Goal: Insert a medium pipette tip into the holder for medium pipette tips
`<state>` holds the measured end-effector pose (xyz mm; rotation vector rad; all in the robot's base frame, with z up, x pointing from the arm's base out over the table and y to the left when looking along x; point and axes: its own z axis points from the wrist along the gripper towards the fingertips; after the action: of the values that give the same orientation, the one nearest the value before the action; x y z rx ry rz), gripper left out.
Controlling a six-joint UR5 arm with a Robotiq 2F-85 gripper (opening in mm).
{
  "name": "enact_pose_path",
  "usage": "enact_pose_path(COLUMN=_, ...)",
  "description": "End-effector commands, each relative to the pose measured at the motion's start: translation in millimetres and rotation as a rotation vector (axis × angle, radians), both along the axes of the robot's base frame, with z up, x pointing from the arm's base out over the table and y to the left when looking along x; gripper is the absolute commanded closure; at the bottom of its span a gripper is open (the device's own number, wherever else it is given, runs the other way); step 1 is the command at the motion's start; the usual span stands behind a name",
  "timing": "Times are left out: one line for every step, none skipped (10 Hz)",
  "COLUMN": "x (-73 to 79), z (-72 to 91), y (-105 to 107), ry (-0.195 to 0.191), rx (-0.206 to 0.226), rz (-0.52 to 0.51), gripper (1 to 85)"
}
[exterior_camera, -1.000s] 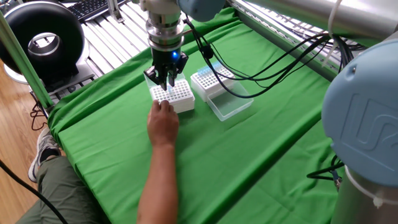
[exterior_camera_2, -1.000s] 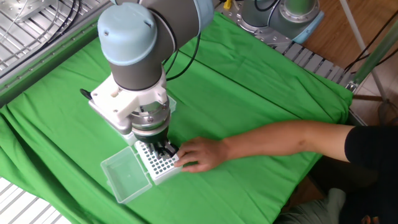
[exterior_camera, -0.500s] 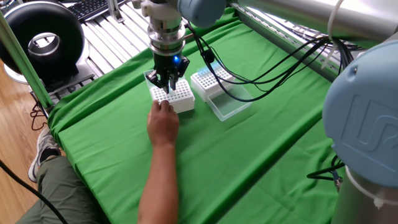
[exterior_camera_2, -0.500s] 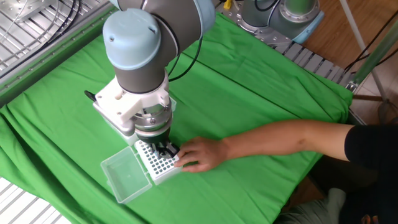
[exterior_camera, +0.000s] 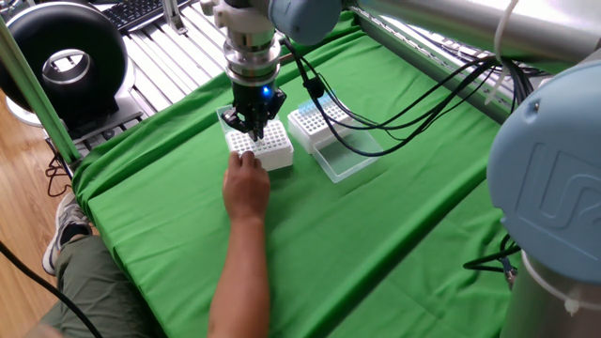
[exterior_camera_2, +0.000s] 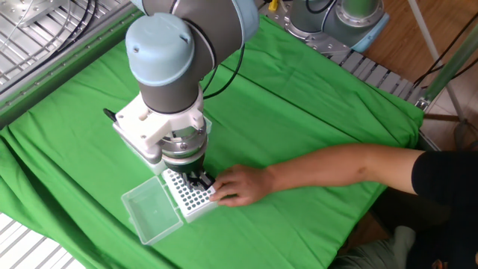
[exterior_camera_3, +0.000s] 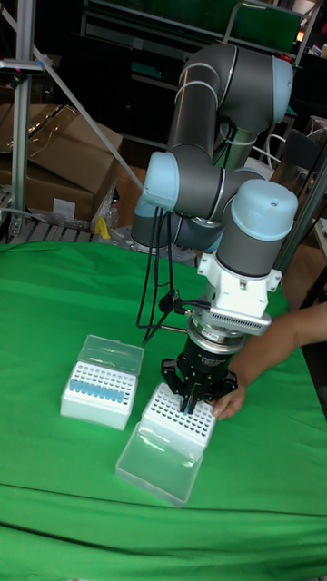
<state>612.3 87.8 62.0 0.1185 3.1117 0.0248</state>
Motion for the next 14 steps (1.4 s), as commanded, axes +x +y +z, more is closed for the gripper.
enact_pose_path(x=-7.3, z=12.1, y=-3, ry=0.031, rx=-0.001, rz=-0.02, gripper=80.3)
enact_pose_path(x=-9.3, z=18.5, y=-2, ry=0.04, rx=-0.003, rz=-0.023, gripper=81.3)
enact_pose_path(x=-10.7, z=26.5, y=-3, ry=0.049, rx=-0.003, rz=-0.024, gripper=82.0)
enact_pose_path(x=-11.1, z=33.5, y=-5, ry=0.054, rx=-0.003, rz=-0.018, gripper=82.0)
enact_pose_path(x=-12.8, z=44.8, y=-8, ry=0.065, rx=-0.002, rz=-0.01, gripper=82.0)
enact_pose_path(x=-13.9, z=53.6, y=-11, ry=0.069, rx=0.003, rz=-0.004, gripper=82.3)
enact_pose_path(x=-13.2, z=61.2, y=-14, ry=0.069, rx=0.008, rz=0.002, gripper=82.3)
enact_pose_path(x=-12.1, z=66.6, y=-18, ry=0.069, rx=0.008, rz=0.009, gripper=83.0)
enact_pose_path(x=-9.5, z=69.9, y=-23, ry=0.066, rx=0.005, rz=0.016, gripper=83.3)
enact_pose_path(x=-7.1, z=71.5, y=-26, ry=0.063, rx=0.002, rz=0.022, gripper=83.3)
enact_pose_path(x=-5.1, z=74.0, y=-29, ry=0.061, rx=0.002, rz=0.031, gripper=83.3)
enact_pose_path(x=-2.4, z=76.5, y=-33, ry=0.06, rx=0.003, rz=0.042, gripper=83.7)
enact_pose_path(x=3.3, z=76.6, y=-46, ry=0.051, rx=-0.025, rz=0.072, gripper=84.3)
enact_pose_path(x=7.3, z=76.4, y=-53, ry=0.049, rx=-0.031, rz=0.089, gripper=84.7)
